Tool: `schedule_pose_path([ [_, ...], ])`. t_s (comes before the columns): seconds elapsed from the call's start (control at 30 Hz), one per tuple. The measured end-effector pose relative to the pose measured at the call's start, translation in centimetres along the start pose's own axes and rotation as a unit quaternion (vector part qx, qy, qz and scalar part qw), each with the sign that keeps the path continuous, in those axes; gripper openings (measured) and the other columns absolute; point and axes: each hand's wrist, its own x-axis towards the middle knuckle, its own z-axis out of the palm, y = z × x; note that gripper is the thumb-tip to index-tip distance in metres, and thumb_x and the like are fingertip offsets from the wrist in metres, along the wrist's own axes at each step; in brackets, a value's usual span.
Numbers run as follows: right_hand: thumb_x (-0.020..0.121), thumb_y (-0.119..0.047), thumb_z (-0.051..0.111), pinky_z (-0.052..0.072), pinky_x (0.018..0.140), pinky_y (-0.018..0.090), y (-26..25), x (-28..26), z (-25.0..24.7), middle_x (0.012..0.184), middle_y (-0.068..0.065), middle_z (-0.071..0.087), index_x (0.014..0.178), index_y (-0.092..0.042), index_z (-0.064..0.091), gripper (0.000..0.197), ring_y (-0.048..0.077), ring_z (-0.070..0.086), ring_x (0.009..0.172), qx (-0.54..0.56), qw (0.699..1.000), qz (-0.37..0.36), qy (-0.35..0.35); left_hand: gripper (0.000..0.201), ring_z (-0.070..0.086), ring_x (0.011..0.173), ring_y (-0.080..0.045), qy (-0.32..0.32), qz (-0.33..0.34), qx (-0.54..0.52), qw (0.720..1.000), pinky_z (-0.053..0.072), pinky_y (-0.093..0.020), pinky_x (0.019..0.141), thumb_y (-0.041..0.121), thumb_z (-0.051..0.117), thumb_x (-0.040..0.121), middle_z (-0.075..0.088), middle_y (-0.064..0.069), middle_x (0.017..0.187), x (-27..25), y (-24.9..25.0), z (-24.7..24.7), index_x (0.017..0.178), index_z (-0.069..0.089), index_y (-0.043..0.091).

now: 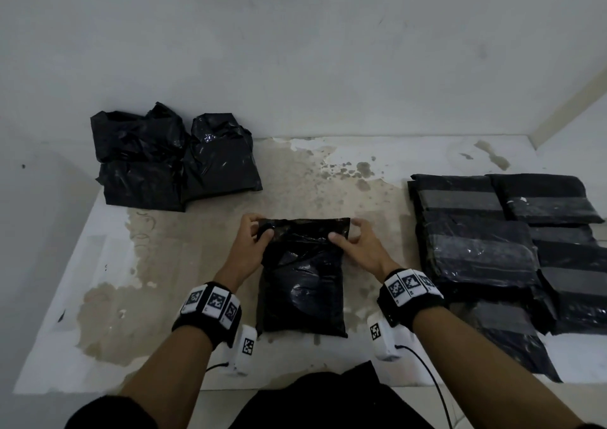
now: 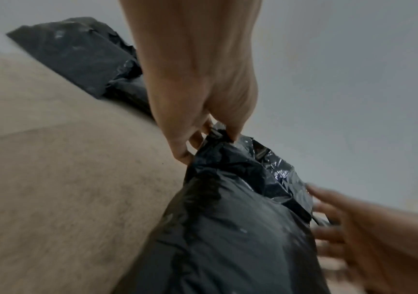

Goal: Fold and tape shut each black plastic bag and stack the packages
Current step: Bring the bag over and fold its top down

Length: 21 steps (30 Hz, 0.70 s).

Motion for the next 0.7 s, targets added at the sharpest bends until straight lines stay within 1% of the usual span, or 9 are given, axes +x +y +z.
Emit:
schedule_pose_path([
  [0.1, 0.090, -0.021, 0.076, 0.053, 0.101, 0.049, 1.9, 0.1, 1.6, 0.107, 0.007, 0.074, 0.108, -0.016, 0.067, 0.020, 0.024, 0.070, 0.101, 0.022, 0.997, 0.001, -0.070, 0.045, 0.066, 0.103, -0.013, 0.038, -0.051, -0.065, 0.996, 0.056, -0.025, 0.084, 0.027, 0.068, 0.096, 0.066, -0.002, 0.115, -0.4, -1.1, 0.1, 0.134, 0.047, 0.019],
  [0.2, 0.096, -0.014, 0.069, 0.054, 0.097, 0.048, 2.6, 0.1, 3.0, 0.097, 0.005, 0.076, 0.097, -0.016, 0.074, 0.006, 0.022, 0.070, 0.094, 0.085, 0.995, -0.001, -0.051, 0.051, 0.069, 0.106, -0.014, -0.028, -0.122, -0.036, 0.992, 0.055, -0.032, 0.093, 0.043, 0.077, 0.084, 0.073, 0.000, 0.115, -0.9, -2.9, -0.2, 0.126, 0.064, 0.017],
  [0.27, 0.096, -0.014, 0.068, 0.056, 0.090, 0.044, 2.8, 0.1, 3.3, 0.092, 0.006, 0.075, 0.096, -0.010, 0.074, 0.007, 0.021, 0.070, 0.088, 0.116, 0.993, 0.004, -0.031, 0.031, 0.071, 0.098, -0.015, -0.059, -0.121, 0.017, 0.991, 0.055, -0.031, 0.087, 0.037, 0.078, 0.085, 0.076, 0.000, 0.105, -1.3, -3.8, -0.3, 0.107, 0.075, 0.015],
  [0.33, 0.096, -0.011, 0.068, 0.055, 0.085, 0.041, 2.8, 0.0, 3.2, 0.090, 0.008, 0.073, 0.097, -0.002, 0.073, 0.010, 0.021, 0.068, 0.084, 0.133, 0.991, 0.006, -0.014, 0.018, 0.071, 0.087, -0.020, -0.026, -0.094, 0.021, 0.995, 0.054, -0.033, 0.077, 0.027, 0.076, 0.088, 0.076, -0.006, 0.095, -1.3, -4.2, -0.5, 0.095, 0.075, 0.010],
  [0.4, 0.096, -0.008, 0.068, 0.054, 0.077, 0.036, 3.1, -0.1, 3.0, 0.088, 0.010, 0.070, 0.097, -0.001, 0.073, 0.009, 0.022, 0.066, 0.081, 0.138, 0.990, 0.005, -0.007, 0.015, 0.070, 0.084, -0.023, 0.016, -0.076, 0.007, 0.997, 0.053, -0.033, 0.070, 0.022, 0.074, 0.091, 0.075, -0.009, 0.092, -1.1, -4.6, -0.8, 0.095, 0.074, 0.008],
  [0.47, 0.095, -0.008, 0.068, 0.052, 0.069, 0.031, 3.4, -0.2, 2.9, 0.085, 0.009, 0.070, 0.091, -0.008, 0.074, 0.007, 0.022, 0.065, 0.079, 0.133, 0.991, 0.005, -0.005, 0.016, 0.071, 0.085, -0.022, 0.049, -0.066, 0.002, 0.997, 0.054, -0.032, 0.070, 0.022, 0.072, 0.093, 0.076, -0.009, 0.091, -1.1, -4.7, -0.7, 0.096, 0.073, 0.005],
  [0.57, 0.096, -0.009, 0.067, 0.056, 0.079, 0.039, 4.1, -0.2, 2.9, 0.092, 0.011, 0.075, 0.094, -0.010, 0.076, 0.009, 0.025, 0.069, 0.086, 0.167, 0.986, 0.018, 0.014, 0.021, 0.067, 0.082, -0.015, 0.053, -0.107, -0.027, 0.992, 0.054, -0.021, 0.065, 0.025, 0.068, 0.096, 0.073, -0.005, 0.091, -1.5, -4.4, -0.4, 0.096, 0.070, 0.004],
  [0.63, 0.097, -0.008, 0.066, 0.056, 0.087, 0.044, 4.4, -0.4, 2.7, 0.100, 0.017, 0.075, 0.100, -0.003, 0.075, 0.011, 0.029, 0.069, 0.092, 0.184, 0.982, 0.025, 0.021, 0.014, 0.066, 0.085, -0.016, -0.005, -0.130, -0.018, 0.991, 0.051, -0.014, 0.063, 0.020, 0.070, 0.094, 0.072, -0.006, 0.093, -1.9, -4.6, -0.2, 0.097, 0.067, 0.006],
  [0.7, 0.097, -0.011, 0.066, 0.056, 0.092, 0.046, 4.6, -0.6, 2.6, 0.104, 0.018, 0.076, 0.104, -0.002, 0.074, 0.014, 0.032, 0.071, 0.097, 0.167, 0.986, 0.020, 0.019, 0.007, 0.066, 0.091, -0.021, -0.054, -0.106, 0.059, 0.991, 0.053, -0.017, 0.072, 0.012, 0.072, 0.092, 0.071, -0.005, 0.096, -1.8, -5.4, -0.5, 0.095, 0.066, 0.013],
])
